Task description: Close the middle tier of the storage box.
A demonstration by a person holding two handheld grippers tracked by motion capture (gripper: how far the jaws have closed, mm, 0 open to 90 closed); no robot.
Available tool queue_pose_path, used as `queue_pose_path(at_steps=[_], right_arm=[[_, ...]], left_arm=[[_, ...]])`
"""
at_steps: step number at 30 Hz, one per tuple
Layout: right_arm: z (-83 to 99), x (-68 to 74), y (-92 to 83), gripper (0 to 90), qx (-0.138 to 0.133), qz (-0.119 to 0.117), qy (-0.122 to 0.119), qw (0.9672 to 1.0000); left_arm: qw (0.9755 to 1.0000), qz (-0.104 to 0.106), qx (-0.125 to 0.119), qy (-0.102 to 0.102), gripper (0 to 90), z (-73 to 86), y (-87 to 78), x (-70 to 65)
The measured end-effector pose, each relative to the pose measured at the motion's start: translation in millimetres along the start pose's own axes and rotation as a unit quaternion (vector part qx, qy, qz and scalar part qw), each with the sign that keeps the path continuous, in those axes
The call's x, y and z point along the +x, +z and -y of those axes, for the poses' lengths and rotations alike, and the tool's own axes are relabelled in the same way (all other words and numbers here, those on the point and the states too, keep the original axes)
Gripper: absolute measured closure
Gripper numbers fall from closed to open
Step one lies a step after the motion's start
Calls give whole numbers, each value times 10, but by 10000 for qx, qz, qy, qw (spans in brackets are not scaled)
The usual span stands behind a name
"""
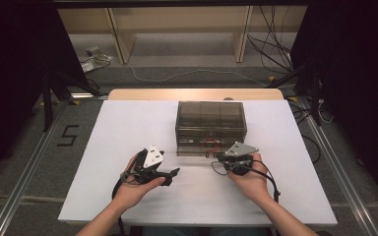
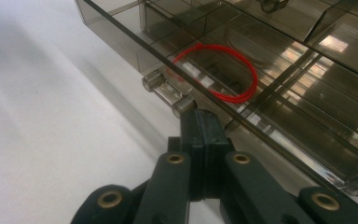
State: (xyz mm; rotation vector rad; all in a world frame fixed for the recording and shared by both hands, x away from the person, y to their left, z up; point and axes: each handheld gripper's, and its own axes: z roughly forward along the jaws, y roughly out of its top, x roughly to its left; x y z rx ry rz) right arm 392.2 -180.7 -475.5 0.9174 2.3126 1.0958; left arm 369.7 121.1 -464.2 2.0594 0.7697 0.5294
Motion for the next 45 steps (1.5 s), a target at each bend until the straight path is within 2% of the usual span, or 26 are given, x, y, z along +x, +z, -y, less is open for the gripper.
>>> queue_pose_path(at_steps=[45], right_arm=[[-46, -62, 93, 900, -71, 200, 131, 9997]], left_arm=[[10000, 28, 0, -2, 202, 0, 1, -7]])
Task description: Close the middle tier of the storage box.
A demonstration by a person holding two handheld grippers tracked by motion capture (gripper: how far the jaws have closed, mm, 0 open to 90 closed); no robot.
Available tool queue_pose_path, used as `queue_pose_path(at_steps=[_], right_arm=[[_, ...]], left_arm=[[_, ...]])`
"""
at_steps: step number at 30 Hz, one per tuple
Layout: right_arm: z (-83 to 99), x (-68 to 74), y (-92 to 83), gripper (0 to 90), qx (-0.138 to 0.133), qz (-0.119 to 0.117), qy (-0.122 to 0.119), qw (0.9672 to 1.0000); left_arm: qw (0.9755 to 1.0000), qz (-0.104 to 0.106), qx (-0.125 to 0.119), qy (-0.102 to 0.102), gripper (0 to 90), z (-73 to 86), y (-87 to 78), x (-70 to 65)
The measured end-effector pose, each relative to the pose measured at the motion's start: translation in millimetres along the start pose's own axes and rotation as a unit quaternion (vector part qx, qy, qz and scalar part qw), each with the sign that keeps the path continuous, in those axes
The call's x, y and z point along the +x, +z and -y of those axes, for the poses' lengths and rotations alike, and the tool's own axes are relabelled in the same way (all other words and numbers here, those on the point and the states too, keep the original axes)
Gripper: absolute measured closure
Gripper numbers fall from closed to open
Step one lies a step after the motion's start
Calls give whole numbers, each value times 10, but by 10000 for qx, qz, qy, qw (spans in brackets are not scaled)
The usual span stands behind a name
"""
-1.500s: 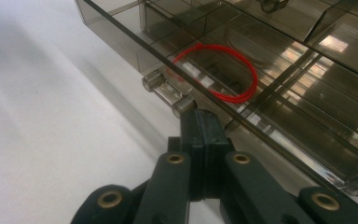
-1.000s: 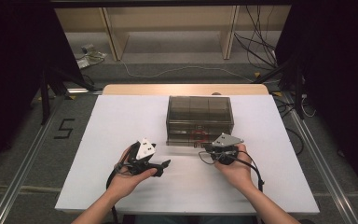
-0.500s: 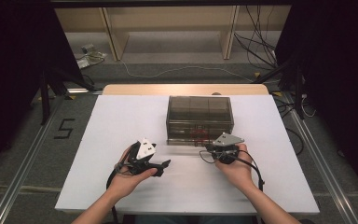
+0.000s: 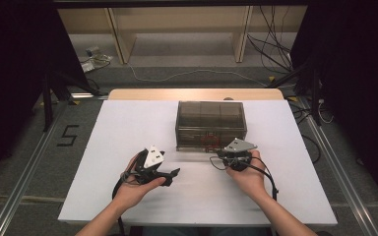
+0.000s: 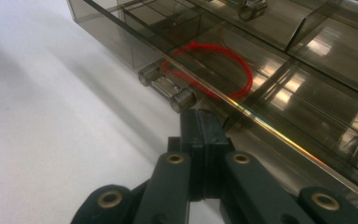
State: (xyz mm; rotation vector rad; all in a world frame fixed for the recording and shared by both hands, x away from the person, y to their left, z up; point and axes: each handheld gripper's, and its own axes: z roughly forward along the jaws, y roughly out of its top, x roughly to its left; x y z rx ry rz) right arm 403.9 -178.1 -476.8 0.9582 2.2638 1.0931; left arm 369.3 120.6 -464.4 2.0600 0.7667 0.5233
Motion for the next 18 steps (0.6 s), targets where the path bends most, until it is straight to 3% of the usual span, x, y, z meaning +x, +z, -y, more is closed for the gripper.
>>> queue_pose_path(at_steps=[18], right_arm=[[-6, -22, -12, 900, -63, 22, 54, 10000]], left_arm=[[10000, -2, 23, -1, 202, 3, 7, 3]])
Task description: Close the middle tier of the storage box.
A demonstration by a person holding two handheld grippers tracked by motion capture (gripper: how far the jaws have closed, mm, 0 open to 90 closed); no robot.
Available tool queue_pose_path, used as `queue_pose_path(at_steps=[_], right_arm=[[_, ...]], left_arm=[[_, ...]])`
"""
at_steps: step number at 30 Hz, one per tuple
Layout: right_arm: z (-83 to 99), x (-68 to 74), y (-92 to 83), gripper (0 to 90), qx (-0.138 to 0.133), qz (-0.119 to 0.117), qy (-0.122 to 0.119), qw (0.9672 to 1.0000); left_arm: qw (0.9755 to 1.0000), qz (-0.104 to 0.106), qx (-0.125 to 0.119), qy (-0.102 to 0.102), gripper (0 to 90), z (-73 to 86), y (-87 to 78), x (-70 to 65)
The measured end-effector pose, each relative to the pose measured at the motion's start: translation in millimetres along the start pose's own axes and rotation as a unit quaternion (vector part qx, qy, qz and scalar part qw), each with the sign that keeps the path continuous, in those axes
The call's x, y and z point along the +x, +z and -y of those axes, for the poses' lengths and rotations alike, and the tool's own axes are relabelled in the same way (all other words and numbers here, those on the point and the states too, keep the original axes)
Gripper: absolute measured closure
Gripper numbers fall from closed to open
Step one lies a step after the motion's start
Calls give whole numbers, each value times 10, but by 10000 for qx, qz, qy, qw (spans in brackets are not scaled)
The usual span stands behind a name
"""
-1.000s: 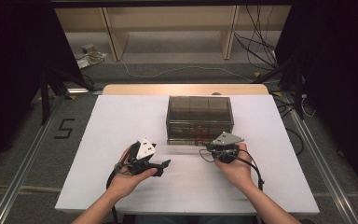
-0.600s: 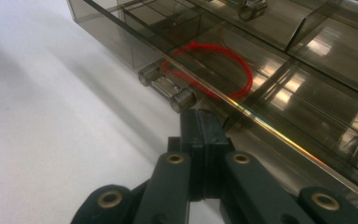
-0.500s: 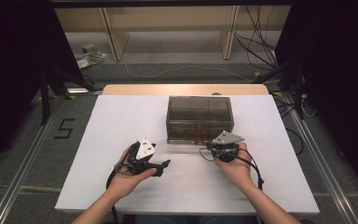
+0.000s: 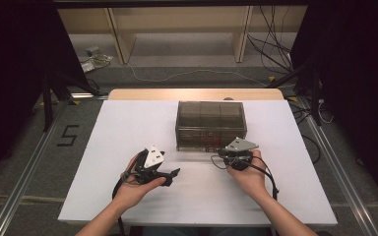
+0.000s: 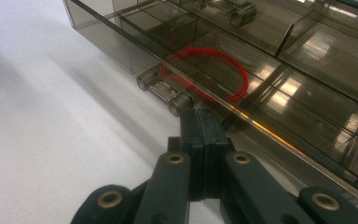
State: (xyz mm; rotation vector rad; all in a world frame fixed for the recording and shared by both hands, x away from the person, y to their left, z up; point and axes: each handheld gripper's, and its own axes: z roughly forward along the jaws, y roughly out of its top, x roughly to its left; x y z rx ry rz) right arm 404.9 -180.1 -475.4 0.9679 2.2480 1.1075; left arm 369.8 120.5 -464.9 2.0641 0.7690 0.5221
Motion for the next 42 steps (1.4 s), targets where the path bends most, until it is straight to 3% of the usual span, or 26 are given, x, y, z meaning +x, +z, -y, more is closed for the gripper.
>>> queue_pose_path(at_steps=[23, 42], right_arm=[[-13, -53, 33, 900, -83, 21, 182, 9998], [-10, -64, 35, 900, -50, 58, 173, 9998]], left_arm=[[10000, 16, 40, 27, 202, -2, 24, -12], [10000, 17, 22, -5, 202, -1, 26, -10]])
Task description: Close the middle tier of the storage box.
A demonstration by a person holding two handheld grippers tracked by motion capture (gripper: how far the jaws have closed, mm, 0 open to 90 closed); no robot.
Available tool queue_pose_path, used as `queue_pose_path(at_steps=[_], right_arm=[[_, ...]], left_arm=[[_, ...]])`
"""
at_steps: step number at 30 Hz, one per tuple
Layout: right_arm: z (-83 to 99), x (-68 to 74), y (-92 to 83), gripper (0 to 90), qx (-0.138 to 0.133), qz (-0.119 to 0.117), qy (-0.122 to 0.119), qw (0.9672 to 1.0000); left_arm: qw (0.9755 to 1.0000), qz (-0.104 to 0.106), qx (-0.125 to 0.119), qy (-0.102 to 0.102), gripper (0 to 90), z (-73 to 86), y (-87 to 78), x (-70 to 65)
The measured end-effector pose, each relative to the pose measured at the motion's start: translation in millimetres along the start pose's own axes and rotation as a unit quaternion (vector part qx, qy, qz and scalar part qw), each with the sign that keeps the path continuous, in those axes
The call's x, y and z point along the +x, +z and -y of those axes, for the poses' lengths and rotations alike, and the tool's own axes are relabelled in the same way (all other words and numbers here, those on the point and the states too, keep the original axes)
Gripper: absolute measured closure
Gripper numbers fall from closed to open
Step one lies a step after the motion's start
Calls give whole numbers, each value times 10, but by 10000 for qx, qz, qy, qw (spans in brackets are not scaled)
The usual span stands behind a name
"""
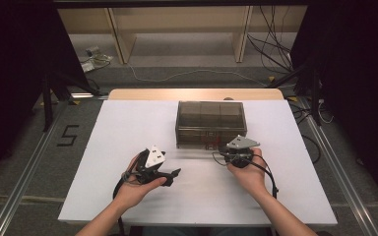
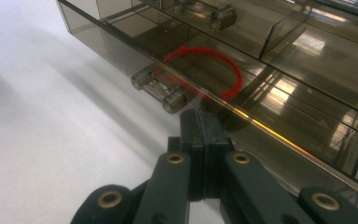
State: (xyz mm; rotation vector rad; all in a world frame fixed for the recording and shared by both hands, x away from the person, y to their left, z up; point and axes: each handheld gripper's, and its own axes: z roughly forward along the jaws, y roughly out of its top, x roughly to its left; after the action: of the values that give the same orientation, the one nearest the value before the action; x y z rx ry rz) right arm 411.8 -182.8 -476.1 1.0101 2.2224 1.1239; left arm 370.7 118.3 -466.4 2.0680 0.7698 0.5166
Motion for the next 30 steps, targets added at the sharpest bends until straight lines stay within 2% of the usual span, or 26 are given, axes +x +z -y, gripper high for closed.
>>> queue_pose_path(at_steps=[30], right_arm=[[-13, -34, 45, 900, 3, 102, 73, 9999]], left_arm=[[10000, 37, 33, 3, 201, 6, 9, 5]])
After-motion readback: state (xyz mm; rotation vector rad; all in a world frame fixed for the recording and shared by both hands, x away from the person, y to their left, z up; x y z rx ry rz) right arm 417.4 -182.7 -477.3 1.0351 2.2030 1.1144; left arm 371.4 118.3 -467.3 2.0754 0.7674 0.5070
